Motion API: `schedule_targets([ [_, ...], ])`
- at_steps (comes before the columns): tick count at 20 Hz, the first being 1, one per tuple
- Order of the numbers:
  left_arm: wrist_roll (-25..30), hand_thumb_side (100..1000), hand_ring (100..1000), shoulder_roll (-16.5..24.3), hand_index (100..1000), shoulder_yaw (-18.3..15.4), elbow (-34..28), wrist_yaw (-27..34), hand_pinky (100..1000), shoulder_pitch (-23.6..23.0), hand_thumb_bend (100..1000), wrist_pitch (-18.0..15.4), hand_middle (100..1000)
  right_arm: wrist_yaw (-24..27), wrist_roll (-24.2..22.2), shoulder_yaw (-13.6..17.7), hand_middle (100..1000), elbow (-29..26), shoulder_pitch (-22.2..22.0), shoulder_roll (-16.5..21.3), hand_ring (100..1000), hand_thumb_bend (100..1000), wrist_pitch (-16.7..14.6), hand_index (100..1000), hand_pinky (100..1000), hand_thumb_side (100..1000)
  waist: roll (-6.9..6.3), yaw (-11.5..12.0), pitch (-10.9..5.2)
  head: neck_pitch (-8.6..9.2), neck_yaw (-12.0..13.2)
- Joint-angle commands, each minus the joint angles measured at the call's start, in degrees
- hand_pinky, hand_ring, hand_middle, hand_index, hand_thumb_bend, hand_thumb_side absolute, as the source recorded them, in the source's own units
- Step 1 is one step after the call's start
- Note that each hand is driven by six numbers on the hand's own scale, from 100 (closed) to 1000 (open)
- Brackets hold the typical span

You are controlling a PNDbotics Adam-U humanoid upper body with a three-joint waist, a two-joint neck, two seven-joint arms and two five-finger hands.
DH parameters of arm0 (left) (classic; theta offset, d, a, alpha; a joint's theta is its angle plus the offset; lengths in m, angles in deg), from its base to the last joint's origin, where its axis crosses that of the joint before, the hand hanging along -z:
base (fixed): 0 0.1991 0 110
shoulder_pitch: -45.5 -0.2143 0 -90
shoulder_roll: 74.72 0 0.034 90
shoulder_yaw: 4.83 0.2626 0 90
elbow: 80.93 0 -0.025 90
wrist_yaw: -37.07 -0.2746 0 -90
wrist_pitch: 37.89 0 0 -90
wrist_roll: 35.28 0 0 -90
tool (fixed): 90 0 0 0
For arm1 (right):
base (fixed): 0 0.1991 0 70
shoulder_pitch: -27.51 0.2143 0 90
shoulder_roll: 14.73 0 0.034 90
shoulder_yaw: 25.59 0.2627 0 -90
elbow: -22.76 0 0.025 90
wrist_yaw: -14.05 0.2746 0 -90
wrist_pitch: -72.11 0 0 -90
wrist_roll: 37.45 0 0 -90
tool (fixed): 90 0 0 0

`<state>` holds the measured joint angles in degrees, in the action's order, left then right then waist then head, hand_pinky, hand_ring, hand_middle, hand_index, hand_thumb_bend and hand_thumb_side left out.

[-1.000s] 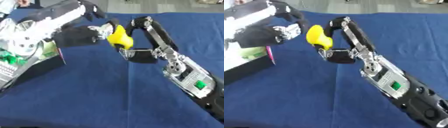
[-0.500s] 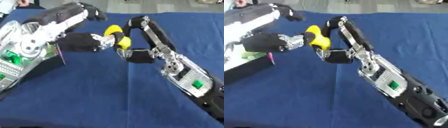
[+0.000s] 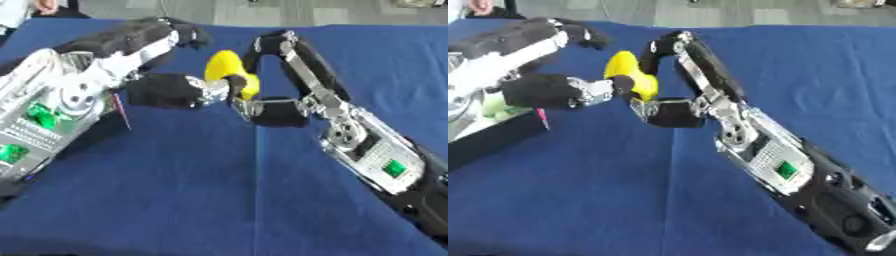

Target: Pick up the objects with one hand, pass them to the other hand, and then place them into the box on the other side of the table.

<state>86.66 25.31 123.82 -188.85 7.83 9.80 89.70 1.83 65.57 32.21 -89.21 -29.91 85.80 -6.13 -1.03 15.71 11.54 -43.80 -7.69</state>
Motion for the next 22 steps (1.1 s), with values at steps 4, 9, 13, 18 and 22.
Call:
schedule_targets([
  [4, 9.9, 917, 917, -0.4, 921, 0.0, 1.2, -0.8, 1000, 0.6, 487, 8.7, 831, -1.9, -0.7, 0.1, 386, -2.0, 1.0, 0.5, 629, 259, -1.5, 469, 793, 100, -0.85, 0.0, -0.73, -0.31, 0.2],
  [9, 10.1, 935, 915, -0.9, 917, 0.3, 2.3, -0.7, 1000, 0.5, 483, 8.2, 828, -2.7, -0.8, 0.2, 388, -2.6, 0.5, 1.1, 627, 260, -3.4, 470, 795, 100, -0.83, 0.0, -0.63, -0.31, 0.2],
  [13, 9.9, 936, 899, -1.1, 891, 0.2, 2.4, 0.0, 1000, 0.5, 440, 7.9, 800, -3.0, -1.1, 0.0, 388, -2.6, 0.3, 1.4, 626, 261, -4.3, 470, 797, 100, -0.74, -0.1, -0.56, -0.31, 0.2],
  [18, 8.5, 877, 867, -1.2, 818, 0.1, 2.4, 1.0, 1000, 0.3, 281, 8.9, 746, -3.4, -1.7, -0.3, 388, -2.6, 0.3, 1.4, 626, 264, -4.5, 470, 797, 100, -0.67, -0.1, -0.42, -0.31, 0.2],
  [22, 7.3, 696, 837, -1.3, 705, 0.1, 2.7, 2.5, 982, 0.1, 100, 10.3, 697, -3.7, -2.0, -0.5, 389, -2.6, 0.2, 1.4, 626, 265, -4.5, 471, 798, 100, -0.61, -0.1, -0.35, -0.31, 0.2],
])
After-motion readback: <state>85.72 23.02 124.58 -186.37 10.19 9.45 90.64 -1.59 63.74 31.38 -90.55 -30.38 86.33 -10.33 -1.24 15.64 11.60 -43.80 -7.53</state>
